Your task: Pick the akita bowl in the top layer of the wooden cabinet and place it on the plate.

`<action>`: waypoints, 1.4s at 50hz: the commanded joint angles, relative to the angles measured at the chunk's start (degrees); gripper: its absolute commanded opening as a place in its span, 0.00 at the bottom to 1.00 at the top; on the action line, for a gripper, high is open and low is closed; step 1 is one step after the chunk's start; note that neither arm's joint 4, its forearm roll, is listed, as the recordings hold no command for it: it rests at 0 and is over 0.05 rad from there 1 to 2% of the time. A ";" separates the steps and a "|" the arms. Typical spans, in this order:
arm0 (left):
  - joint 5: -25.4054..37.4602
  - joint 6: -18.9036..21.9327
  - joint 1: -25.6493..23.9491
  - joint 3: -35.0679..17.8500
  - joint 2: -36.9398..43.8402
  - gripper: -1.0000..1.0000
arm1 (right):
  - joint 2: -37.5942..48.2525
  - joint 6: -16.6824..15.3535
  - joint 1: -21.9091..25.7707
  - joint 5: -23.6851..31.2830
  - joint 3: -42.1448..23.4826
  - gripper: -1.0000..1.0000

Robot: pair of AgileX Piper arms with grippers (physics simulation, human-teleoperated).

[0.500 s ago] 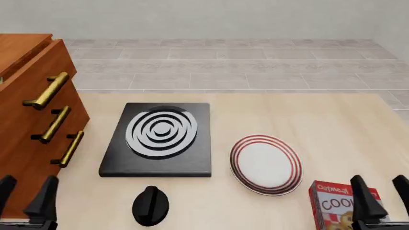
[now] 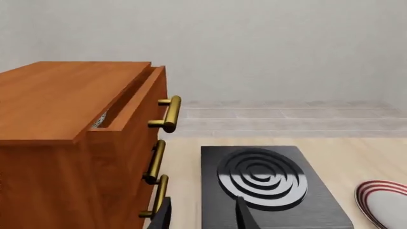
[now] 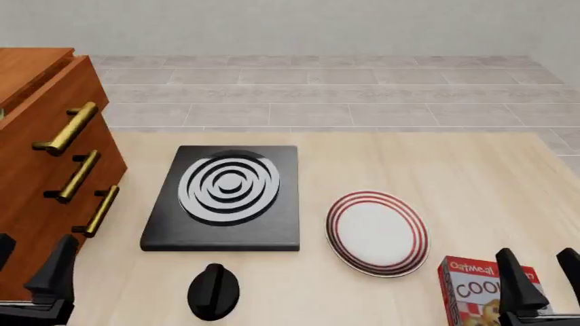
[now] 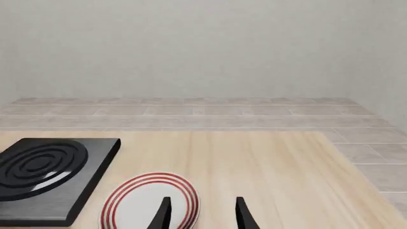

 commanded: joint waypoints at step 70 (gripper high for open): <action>14.86 4.60 -4.66 -32.20 18.98 1.00 | -0.12 0.35 0.04 0.27 -0.49 1.00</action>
